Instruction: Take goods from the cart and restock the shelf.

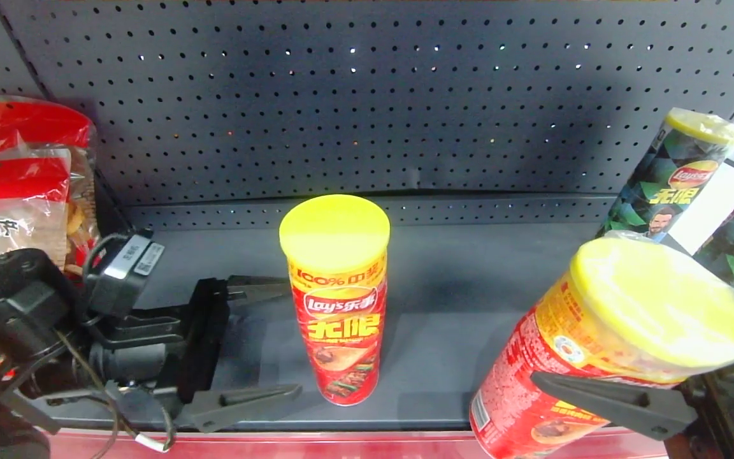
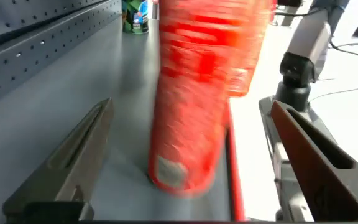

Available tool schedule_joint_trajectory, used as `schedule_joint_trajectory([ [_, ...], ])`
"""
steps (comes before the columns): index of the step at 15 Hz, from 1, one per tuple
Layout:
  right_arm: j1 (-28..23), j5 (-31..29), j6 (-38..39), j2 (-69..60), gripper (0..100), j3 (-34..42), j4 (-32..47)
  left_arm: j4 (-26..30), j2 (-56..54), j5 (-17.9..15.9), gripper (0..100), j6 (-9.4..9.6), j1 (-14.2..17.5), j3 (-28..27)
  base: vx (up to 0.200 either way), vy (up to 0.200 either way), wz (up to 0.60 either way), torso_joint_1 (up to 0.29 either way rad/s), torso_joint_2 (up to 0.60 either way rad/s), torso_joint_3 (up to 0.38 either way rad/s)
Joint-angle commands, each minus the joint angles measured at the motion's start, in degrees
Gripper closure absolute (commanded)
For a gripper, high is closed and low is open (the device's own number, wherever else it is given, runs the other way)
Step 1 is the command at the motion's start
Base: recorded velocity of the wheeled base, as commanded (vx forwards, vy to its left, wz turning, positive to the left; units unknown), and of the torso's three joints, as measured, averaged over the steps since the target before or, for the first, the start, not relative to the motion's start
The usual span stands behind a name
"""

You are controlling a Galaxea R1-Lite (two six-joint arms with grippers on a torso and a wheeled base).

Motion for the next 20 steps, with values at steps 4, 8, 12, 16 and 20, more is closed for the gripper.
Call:
schedule_joint_trajectory([
  [4,0.17,0.03,-0.01,-0.18,100,0.06,-0.03,2.27,-31.49,-0.37,0,-1.91,2.48,13.37,0.0,0.0,0.0,0.0,0.0,0.0],
  [8,0.43,0.11,-0.01,-0.18,100,-0.11,-0.03,28.81,-67.79,2.79,0,-14.21,13.29,13.1,0.0,0.0,0.0,0.0,0.0,0.0],
  [12,0.43,0.2,0.08,0.26,100,-0.9,-0.2,58.43,-91.52,15.01,0,-23.71,23.66,1.06,0.0,0.0,0.0,0.0,0.0,0.0],
  [16,0.43,0.2,0.17,2.11,100,-2.75,-0.2,70.74,-94.51,25.73,0,-19.31,38.16,2.56,0.0,0.0,0.0,0.0,0.0,0.0],
  [20,0.34,0.2,0.25,2.11,100,-3.54,-0.29,74.52,-88.27,20.9,0,-19.22,26.56,-6.41,0.0,0.0,0.0,0.0,0.0,0.0],
])
